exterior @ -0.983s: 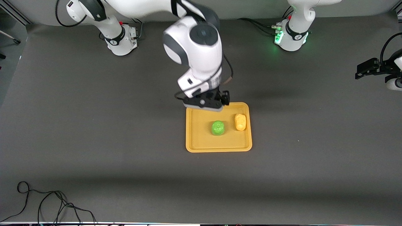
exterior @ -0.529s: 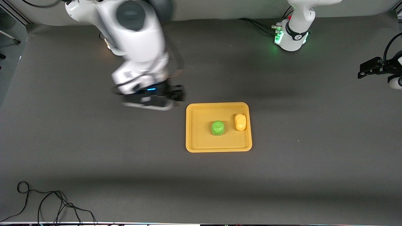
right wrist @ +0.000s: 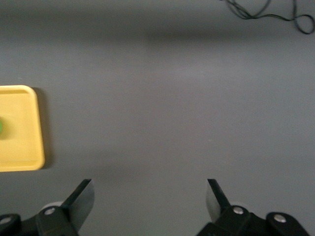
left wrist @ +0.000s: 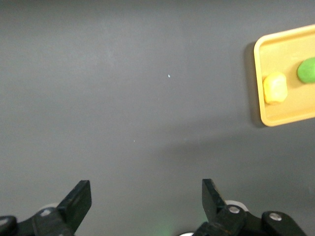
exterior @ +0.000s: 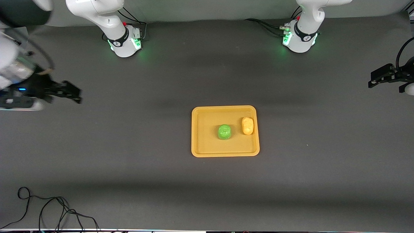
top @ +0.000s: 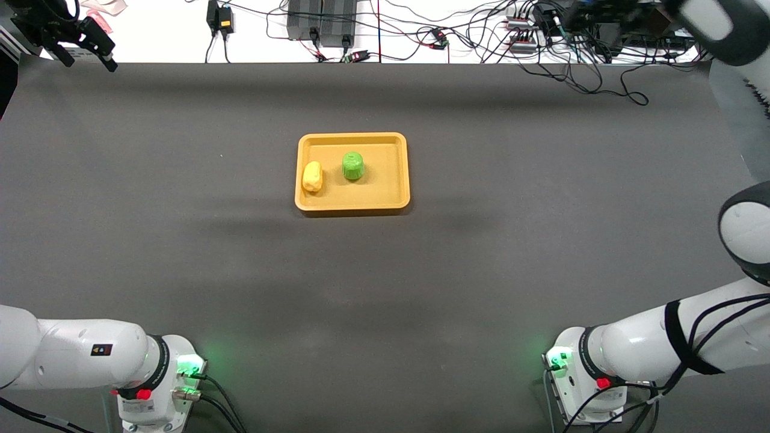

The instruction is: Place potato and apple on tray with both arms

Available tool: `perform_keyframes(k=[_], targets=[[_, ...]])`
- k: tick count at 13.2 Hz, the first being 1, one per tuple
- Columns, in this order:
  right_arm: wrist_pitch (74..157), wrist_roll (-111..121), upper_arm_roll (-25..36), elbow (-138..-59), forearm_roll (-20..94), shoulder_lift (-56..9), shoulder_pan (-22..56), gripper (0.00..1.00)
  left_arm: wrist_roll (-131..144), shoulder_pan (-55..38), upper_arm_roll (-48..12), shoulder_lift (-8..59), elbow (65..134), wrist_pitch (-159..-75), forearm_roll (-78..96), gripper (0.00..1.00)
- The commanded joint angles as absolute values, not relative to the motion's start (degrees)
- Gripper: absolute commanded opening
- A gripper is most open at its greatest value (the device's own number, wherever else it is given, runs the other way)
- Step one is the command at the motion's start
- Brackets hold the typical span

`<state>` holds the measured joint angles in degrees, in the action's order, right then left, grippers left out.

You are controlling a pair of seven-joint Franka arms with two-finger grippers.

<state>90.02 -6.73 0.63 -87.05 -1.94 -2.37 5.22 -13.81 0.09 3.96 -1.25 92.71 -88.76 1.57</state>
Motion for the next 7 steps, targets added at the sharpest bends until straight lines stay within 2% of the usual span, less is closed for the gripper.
perform_keyframes(k=[1, 3, 7], targets=[[91.1, 1.0, 0.4, -89.2, -1.1, -1.1, 0.3, 1.0, -11.5, -0.8, 4.4, -1.8, 93.3, -90.6, 1.9, 1.0], [91.1, 1.7, 3.0, -88.9, -1.1, -1.4, 0.5, 1.0, -11.5, -1.0, 4.4, -1.7, 93.3, -91.3, 1.3, 1.0], [91.1, 1.3, 2.9, -88.9, -1.1, -1.5, 1.0, 1.0, -11.5, -1.5, 3.9, -1.4, 93.3, -91.8, -0.6, 1.0]])
